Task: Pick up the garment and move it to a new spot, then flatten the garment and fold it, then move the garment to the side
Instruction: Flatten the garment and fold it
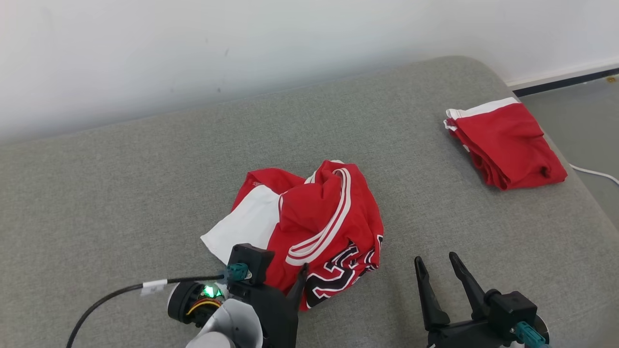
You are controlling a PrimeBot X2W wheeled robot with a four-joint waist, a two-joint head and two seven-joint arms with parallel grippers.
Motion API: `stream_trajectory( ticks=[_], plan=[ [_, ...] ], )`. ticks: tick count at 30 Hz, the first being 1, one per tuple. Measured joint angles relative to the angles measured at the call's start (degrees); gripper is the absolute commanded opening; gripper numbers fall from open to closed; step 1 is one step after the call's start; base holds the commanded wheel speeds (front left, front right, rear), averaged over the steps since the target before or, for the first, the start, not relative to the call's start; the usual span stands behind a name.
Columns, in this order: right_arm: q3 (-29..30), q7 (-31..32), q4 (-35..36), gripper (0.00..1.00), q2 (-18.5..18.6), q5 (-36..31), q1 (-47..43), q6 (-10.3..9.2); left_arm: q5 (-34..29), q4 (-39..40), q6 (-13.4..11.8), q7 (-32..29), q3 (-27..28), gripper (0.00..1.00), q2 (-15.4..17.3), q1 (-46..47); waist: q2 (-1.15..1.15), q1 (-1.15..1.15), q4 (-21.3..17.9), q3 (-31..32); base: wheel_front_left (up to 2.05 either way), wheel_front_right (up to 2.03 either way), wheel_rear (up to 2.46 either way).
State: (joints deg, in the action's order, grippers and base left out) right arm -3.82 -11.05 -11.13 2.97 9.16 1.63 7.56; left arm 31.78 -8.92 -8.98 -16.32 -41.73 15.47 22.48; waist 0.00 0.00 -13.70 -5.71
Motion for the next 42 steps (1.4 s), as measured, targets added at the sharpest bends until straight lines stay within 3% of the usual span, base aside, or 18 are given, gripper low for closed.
stream_trajectory(
  ticks=[9, 10, 11, 12, 13, 22, 27, 33, 36, 42],
  plan=[
    [-0.88, -0.09, -0.55, 1.0, 0.0, 0.01, 0.54, 0.0, 1.78, -5.52, 0.97, -2.48, -0.07, 1.0, -1.36, 2.71, 0.0, 0.0, -1.94, -0.27, 0.0, 0.0, 0.0],
    [-0.85, -0.12, -0.63, 1.0, 0.0, 0.01, 0.54, 0.0, 2.02, -5.92, 1.23, -2.71, -0.11, 0.95, -1.57, 2.91, 0.0, 0.0, -2.2, -0.27, 0.0, 0.0, 0.0],
    [-0.85, -0.14, -0.68, 1.0, 0.0, 0.01, 0.55, 0.0, 2.23, -6.25, 1.44, -2.89, -0.22, 0.54, -1.78, 3.1, 0.0, 0.0, -2.43, -0.25, 0.0, 0.0, 0.0],
    [-0.86, -0.15, -0.7, 1.0, -0.01, 0.01, 0.54, 0.0, 2.25, -6.44, 1.62, -2.91, -0.35, 0.43, -1.97, 3.34, 0.0, 0.0, -2.64, -0.22, 0.0, 0.0, 0.0],
    [-0.81, -0.15, -0.71, 1.0, 0.0, 0.01, 0.54, 0.0, 2.37, -6.47, 2.03, -2.85, -0.42, 0.0, -2.14, 3.63, 0.0, 0.0, -2.82, -0.16, 0.0, 0.0, 0.0],
    [-0.49, -0.13, -0.68, 1.0, -0.01, 0.0, 0.4, 0.0, 3.43, -4.27, 5.67, 2.46, 0.27, 0.0, -7.19, 9.74, 0.0, 0.0, -2.56, 0.43, 0.0, 0.0, 0.0],
    [-0.83, -0.14, -0.73, 1.0, 0.0, 0.34, 0.57, 0.0, 3.72, -2.93, 7.09, 8.67, 2.88, 0.0, -10.8, 18.88, 0.0, 0.0, -1.85, 0.33, 0.0, 0.0, 0.0],
    [-1.86, -0.34, -1.37, 1.0, -0.01, 0.67, 0.96, 0.0, 4.66, -3.48, 7.46, 15.37, 4.25, 0.0, -12.33, 31.71, 0.0, 0.0, -2.13, 0.31, 0.0, 0.0, 0.0],
    [-2.3, -0.42, -1.8, 1.0, -0.01, 0.87, 1.14, 0.0, 8.33, -3.08, 6.33, 19.62, 3.72, 0.0, -12.41, 36.46, 0.0, 0.0, -2.66, 0.39, 0.0, 0.0, 0.0],
    [-2.4, -0.68, -2.37, 1.0, -0.01, 0.9, 1.33, 0.0, 16.04, -2.98, 0.67, 28.49, 1.51, 0.0, -12.58, 43.68, 0.0, 0.0, -3.12, 0.32, 0.0, 0.0, 0.0]
  ],
)
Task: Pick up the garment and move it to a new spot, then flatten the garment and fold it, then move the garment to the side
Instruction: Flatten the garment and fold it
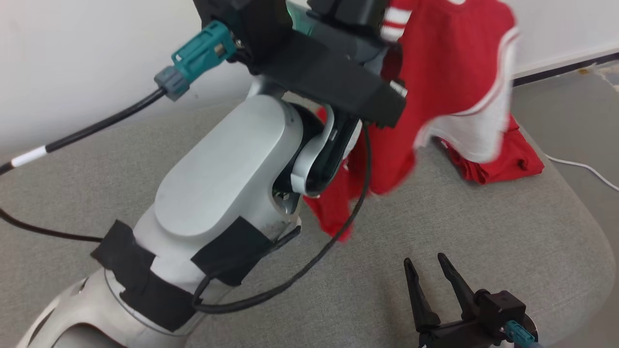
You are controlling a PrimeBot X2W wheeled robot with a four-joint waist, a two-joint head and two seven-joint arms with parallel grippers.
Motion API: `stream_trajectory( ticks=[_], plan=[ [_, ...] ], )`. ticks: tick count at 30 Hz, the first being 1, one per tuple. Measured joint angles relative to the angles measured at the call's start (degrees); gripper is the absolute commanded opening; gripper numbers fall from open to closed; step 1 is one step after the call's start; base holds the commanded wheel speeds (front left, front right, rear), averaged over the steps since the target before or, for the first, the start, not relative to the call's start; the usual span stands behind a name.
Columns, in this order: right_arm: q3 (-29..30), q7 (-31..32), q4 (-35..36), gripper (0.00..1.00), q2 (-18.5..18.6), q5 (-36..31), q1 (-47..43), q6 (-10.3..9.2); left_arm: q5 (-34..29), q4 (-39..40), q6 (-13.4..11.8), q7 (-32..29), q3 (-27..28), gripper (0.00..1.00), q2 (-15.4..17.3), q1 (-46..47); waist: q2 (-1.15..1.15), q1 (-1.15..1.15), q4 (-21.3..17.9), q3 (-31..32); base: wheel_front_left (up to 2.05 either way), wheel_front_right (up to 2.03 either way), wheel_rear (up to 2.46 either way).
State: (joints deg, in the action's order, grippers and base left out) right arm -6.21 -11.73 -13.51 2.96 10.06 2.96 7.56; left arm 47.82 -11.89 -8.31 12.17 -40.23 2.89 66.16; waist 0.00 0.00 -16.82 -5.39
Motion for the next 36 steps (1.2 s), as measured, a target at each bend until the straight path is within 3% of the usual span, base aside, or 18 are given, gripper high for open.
stream_trajectory(
  ticks=[7, 13, 17, 24, 36],
  plan=[
    [0.23, -0.52, -0.04, 1.0, 0.0, 0.6, 0.53, 0.0, 1.08, -7.97, -5.36, 1.92, 0.25, 0.0, 0.52, -0.2, 0.0, 0.0, 1.41, -0.78, 0.0, 0.0, 0.0],
    [1.11, -0.91, 0.14, 1.0, -0.02, 0.79, 0.52, 0.0, 2.85, -19.17, -8.76, 2.44, 5.08, 0.0, 9.13, -16.74, 0.0, 0.01, 3.79, -1.75, 0.0, 0.0, 0.0],
    [1.46, -0.89, 0.58, 1.0, -0.01, 0.27, 0.59, 0.0, 4.6, -20.67, -9.5, 2.66, 9.23, 0.0, 11.61, -23.59, 0.0, 0.01, 4.75, -2.26, 0.0, 0.0, 0.0],
    [2.13, -0.25, 1.82, 1.0, -0.01, -0.6, 0.62, 0.0, 2.67, -14.56, -10.95, 2.8, 21.98, 0.0, 14.49, -38.1, 0.0, 0.01, 6.9, -3.52, 0.0, 0.0, 0.0],
    [2.12, 1.0, 3.6, 1.0, 0.35, -1.26, 0.65, 0.0, -5.57, -0.34, -11.71, 2.87, 32.22, 0.0, 10.31, -57.8, 0.0, 0.0, 9.34, -5.19, 0.0, 0.0, 0.0]
  ],
)
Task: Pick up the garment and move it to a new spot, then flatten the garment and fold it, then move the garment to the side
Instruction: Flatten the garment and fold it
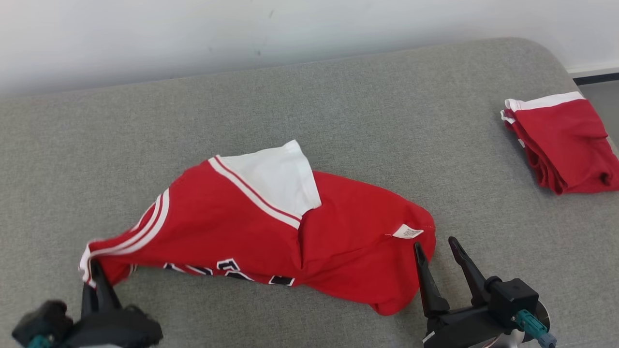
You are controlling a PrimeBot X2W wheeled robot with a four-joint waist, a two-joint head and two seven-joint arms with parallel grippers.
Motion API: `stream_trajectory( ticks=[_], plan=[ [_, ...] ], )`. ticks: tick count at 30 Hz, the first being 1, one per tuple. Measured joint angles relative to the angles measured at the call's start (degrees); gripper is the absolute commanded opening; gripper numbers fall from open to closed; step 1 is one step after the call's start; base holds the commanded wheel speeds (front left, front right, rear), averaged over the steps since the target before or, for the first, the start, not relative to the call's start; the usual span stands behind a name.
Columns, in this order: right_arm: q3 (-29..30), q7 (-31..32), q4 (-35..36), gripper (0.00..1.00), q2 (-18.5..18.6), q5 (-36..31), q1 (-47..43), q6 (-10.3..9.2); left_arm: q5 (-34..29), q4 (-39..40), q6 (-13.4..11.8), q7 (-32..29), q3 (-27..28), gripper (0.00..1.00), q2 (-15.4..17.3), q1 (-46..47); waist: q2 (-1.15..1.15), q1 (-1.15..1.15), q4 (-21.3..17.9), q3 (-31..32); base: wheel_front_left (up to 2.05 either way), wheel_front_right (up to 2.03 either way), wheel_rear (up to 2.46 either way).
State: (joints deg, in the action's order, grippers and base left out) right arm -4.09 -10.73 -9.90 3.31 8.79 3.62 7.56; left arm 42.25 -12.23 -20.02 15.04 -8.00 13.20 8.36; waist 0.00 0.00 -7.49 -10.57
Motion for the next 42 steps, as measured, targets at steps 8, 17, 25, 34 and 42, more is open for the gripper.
stream_trajectory(
  ticks=[8, 17, 25, 34, 42],
  plan=[
    [-0.25, 0.14, 0.1, 1.0, 0.33, 0.0, -0.16, 0.0, -2.04, 1.12, -2.27, 0.0, 0.07, 0.0, -0.11, -6.86, 0.0, 0.0, -0.01, 0.45, 0.0, 0.0, 0.0],
    [0.2, 0.21, 0.26, 1.0, 0.55, 0.01, -0.16, 0.0, -2.58, 1.1, -3.59, -1.11, -0.58, 1.0, 0.13, -9.75, 0.0, 0.0, 0.37, 1.15, 0.0, 0.0, 0.0],
    [0.47, 0.18, 0.24, 1.0, 0.46, 0.01, -0.35, 0.0, -1.08, 6.8, -6.0, -3.02, 3.69, 1.0, 3.77, -11.09, 0.0, 0.0, 0.5, 1.88, 0.0, 0.0, 0.0],
    [0.22, -0.07, -0.31, 1.0, 0.04, 0.27, -0.59, 0.0, -3.15, 15.45, -8.32, -10.38, 2.57, 1.0, 9.42, -8.79, 0.0, 0.0, -0.64, 2.37, 0.0, 0.0, 0.0],
    [0.8, -0.46, -0.42, 1.0, -0.11, 0.33, -0.85, 0.0, -6.54, 17.63, -10.38, -17.46, -1.68, 1.0, 13.03, -6.92, 0.0, 0.0, -2.27, 2.12, 0.0, 0.0, 0.0]
  ],
)
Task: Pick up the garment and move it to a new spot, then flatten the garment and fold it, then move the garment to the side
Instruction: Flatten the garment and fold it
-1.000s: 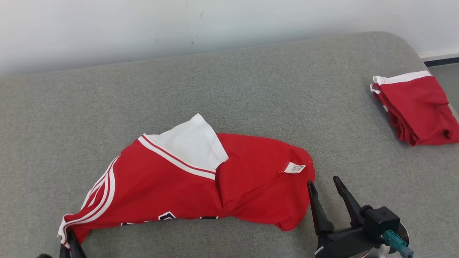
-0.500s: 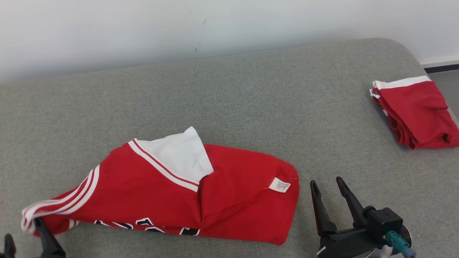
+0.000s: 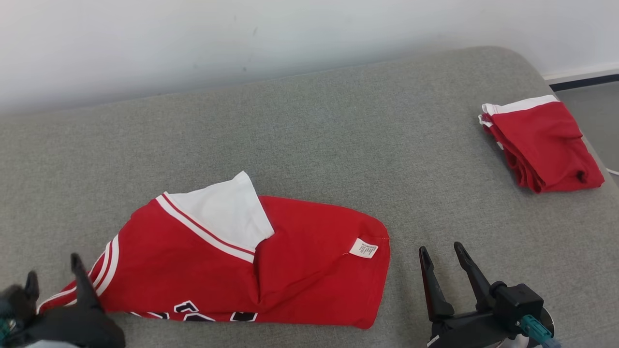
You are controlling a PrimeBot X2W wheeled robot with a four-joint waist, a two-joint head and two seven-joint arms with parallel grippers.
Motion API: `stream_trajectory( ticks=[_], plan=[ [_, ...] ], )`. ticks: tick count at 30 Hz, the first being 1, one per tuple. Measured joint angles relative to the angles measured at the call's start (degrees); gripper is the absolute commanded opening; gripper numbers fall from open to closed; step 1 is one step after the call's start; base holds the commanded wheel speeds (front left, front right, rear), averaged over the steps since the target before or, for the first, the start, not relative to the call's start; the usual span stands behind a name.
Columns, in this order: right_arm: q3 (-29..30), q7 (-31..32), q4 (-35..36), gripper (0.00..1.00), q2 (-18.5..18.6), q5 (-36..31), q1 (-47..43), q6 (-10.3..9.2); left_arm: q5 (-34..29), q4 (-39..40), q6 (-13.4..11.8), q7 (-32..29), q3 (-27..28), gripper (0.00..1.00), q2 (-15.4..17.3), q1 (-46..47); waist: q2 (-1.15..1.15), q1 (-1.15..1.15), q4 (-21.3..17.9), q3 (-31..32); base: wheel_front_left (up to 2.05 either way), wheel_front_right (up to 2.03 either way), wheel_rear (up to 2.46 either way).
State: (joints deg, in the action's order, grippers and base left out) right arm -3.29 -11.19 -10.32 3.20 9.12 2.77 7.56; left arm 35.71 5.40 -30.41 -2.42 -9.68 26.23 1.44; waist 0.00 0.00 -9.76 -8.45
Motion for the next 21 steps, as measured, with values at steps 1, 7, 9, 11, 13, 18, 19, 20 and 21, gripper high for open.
stream_trajectory(
  ticks=[1, 7, 9, 11, 13, 18, 19, 20, 21],
  plan=[
    [0.05, -0.01, -0.01, 1.0, -0.01, 0.01, 0.0, 0.0, 0.02, 0.08, 0.41, -1.14, -0.63, 1.0, 0.38, 1.12, 0.0, 0.0, -0.02, -0.14, 0.0, 0.0, 0.0],
    [-0.55, -0.09, 0.03, 1.0, -0.11, 0.0, 0.78, 0.0, -1.78, -2.92, 1.71, -11.84, -7.37, 1.0, 3.02, 7.51, 0.0, 0.0, -0.15, -0.91, 0.0, 0.0, 0.0],
    [-0.81, -0.13, 0.03, 1.0, -0.16, 0.01, 1.03, 0.0, -1.93, -3.42, 1.68, -14.24, -8.62, 1.0, 3.14, 8.77, 0.0, 0.0, -0.38, -1.17, 0.0, 0.0, 0.0],
    [-0.7, -0.2, 0.0, 1.0, -0.16, 0.03, 1.02, 0.0, -1.94, -3.59, 1.64, -15.75, -9.22, 1.0, 3.15, 9.43, 0.0, 0.0, -0.55, -1.44, 0.0, 0.0, 0.0],
    [-0.54, -0.37, -0.03, 1.0, -0.16, 0.03, 0.91, 0.0, -1.92, -3.68, 1.59, -17.22, -9.84, 1.0, 3.45, 9.41, 0.0, 0.0, -0.64, -1.67, 0.0, 0.0, 0.0],
    [-0.16, -0.49, 0.0, 1.0, -0.19, 0.03, 0.85, 0.0, -1.53, -2.96, 1.74, -18.94, -10.55, 0.92, 3.71, 9.26, 0.0, 0.0, -0.53, -2.11, 0.0, 0.0, 0.0],
    [-0.11, -0.51, 0.0, 1.0, -0.18, 0.03, 0.86, 0.0, -1.29, -2.67, 1.76, -19.34, -10.68, 0.85, 3.74, 9.15, 0.0, 0.0, -0.46, -2.18, 0.0, 0.0, 0.0],
    [-0.08, -0.52, -0.03, 1.0, -0.18, 0.03, 0.86, 0.0, -1.22, -2.42, 1.83, -19.56, -10.77, 0.77, 3.76, 9.05, 0.0, 0.0, -0.38, -2.26, 0.0, 0.0, 0.0],
    [-0.11, -0.54, -0.04, 1.0, -0.18, 0.03, 0.89, 0.0, -1.14, -2.1, 1.96, -19.63, -10.76, 0.59, 3.78, 9.05, 0.0, 0.0, -0.28, -2.32, 0.0, 0.0, 0.0]
  ],
)
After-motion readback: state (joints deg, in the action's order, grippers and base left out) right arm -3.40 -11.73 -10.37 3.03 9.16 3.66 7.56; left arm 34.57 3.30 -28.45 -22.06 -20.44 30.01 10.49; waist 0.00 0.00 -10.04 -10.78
